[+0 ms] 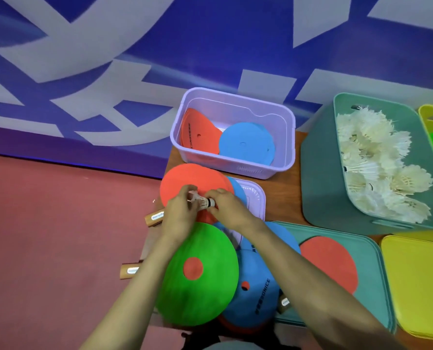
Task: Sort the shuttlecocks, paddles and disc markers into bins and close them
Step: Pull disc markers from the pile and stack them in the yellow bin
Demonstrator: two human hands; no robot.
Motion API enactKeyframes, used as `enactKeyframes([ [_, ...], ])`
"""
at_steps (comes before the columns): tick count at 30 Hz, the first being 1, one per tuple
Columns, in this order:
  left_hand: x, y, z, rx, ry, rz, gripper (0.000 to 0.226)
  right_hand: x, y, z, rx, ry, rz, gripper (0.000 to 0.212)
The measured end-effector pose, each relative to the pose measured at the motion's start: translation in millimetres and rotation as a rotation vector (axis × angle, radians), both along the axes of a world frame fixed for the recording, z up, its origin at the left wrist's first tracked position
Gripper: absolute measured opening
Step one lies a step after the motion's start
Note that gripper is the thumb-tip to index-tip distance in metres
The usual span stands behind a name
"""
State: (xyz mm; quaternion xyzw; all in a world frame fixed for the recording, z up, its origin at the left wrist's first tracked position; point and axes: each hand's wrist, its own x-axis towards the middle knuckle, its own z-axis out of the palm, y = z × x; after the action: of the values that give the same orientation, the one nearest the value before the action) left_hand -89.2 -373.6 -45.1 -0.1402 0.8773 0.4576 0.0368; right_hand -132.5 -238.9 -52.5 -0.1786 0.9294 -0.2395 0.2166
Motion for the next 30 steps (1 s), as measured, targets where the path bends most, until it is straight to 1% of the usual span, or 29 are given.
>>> enactKeyframes([
  [2,-0.4,6.9,9.8,-0.007,0.07,0.025,0.04,-0.1,8.6,8.4,-0.051,0.055,-0.037,0.028],
  [4,-2.4,16.9,23.1,0.048,0.173,0.032,0.041,-0.6,24.2,23.2,-0.124,0.147,-0.088,0.026],
  [6,-8.4,32.2,40.4,0.143,0.27,0.008,0.034,-2.6,46.8,43.0,-0.209,0.245,-0.13,0.025],
  [9,-26.2,70.6,68.6,0.18,0.401,-0.086,0.021,-9.3,93.5,77.7,-0.262,0.362,-0.226,0.026],
  [12,-45.9,127.2,95.5,0.201,0.508,-0.224,0.008,-15.3,152.5,114.4,-0.32,0.414,-0.362,0.037],
  [13,-52.2,148.0,103.9,0.186,0.537,-0.268,0.008,-16.8,173.9,123.9,-0.356,0.413,-0.412,0.041],
  [15,-66.1,190.7,117.0,0.1,0.586,-0.367,0.009,-19.8,217.8,135.9,-0.376,0.416,-0.487,0.051],
  [17,-80.1,232.0,122.8,-0.033,0.606,-0.46,0.01,-23.0,260.9,140.3,-0.357,0.415,-0.528,0.053],
  [19,-92.8,269.6,123.4,-0.115,0.614,-0.543,0.009,-27.0,299.1,143.5,-0.367,0.388,-0.57,0.046],
  [22,-109.8,315.8,117.6,-0.295,0.693,-0.64,0.005,-37.0,345.1,144.1,-0.366,0.322,-0.625,0.029],
  [24,-119.3,338.4,112.7,-0.39,0.717,-0.66,0.006,-45.9,367.2,143.8,-0.44,0.253,-0.667,0.022],
  [26,-124.3,354.3,108.3,-0.441,0.717,-0.667,0.008,-55.2,382.4,142.9,-0.5,0.19,-0.69,0.017],
  [30,-130.5,370.4,104.5,-0.475,0.685,-0.661,0.014,-75.4,395.1,141.2,-0.526,0.139,-0.705,0.013],
])
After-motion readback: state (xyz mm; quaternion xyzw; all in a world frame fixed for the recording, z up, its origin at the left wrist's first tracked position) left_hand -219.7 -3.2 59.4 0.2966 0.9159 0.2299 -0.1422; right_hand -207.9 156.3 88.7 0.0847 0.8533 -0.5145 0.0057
